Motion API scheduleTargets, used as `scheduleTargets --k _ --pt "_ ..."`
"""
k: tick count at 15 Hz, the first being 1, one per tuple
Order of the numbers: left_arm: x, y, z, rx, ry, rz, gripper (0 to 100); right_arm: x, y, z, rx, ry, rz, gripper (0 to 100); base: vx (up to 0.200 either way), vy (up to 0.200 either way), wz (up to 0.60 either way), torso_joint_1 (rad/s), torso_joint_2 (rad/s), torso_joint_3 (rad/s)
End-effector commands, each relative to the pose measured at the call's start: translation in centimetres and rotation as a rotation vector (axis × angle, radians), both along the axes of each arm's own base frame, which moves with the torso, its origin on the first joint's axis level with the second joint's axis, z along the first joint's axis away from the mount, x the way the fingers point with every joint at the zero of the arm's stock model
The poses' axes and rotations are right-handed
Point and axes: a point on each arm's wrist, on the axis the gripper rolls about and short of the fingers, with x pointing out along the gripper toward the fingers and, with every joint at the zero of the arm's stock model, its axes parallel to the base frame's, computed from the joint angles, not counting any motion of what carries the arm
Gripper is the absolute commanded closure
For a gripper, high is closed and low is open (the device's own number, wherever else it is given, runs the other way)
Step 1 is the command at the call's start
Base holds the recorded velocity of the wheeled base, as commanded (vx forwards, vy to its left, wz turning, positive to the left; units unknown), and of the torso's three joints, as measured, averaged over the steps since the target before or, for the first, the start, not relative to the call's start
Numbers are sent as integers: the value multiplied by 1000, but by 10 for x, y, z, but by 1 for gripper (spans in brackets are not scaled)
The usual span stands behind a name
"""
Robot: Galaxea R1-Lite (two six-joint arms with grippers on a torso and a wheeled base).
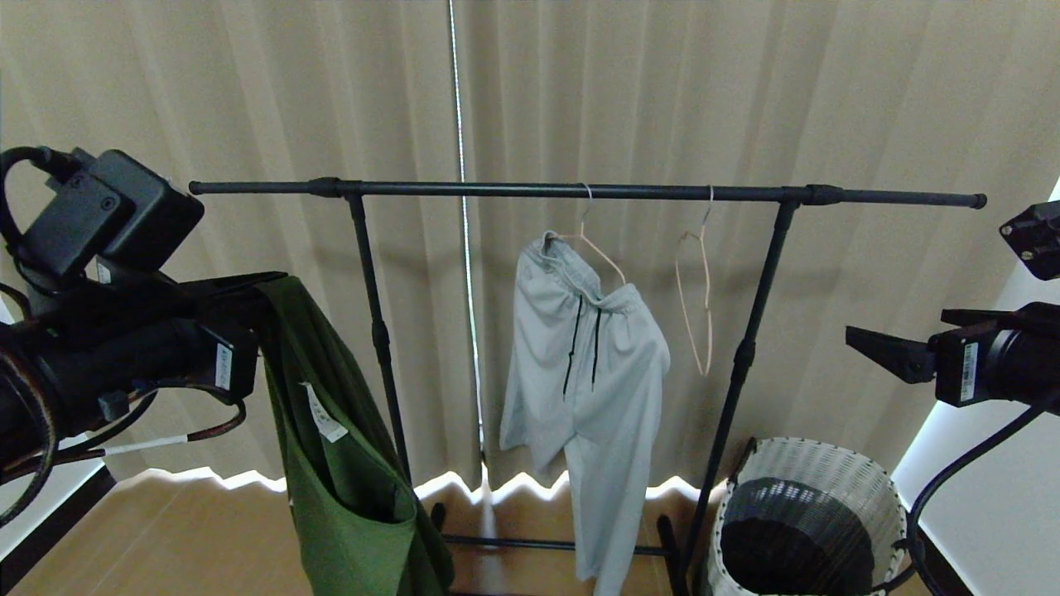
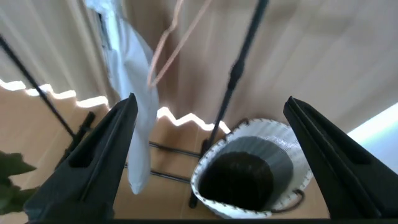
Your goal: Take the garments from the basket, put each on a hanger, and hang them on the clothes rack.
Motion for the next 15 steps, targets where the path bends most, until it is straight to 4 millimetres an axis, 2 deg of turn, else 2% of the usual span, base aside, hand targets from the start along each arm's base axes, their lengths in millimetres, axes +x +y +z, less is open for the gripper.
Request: scheduleTargets --k 1,4,11,15 --pt "1 -1 -1 -6 8 1 100 -1 8 -7 -11 25 28 0 0 0 0 0 0 0" --pt "2 1 -1 -26 15 11 100 8 15 -10 -27 32 16 0 0 0 0 0 0 0" --pt "4 0 -2 -45 27 14 100 14 19 -9 -37 33 7 0 200 0 0 2 -1 -1" --pt "3 0 -4 -47 34 15 100 21 27 -17 -46 66 32 0 200 0 0 6 0 1"
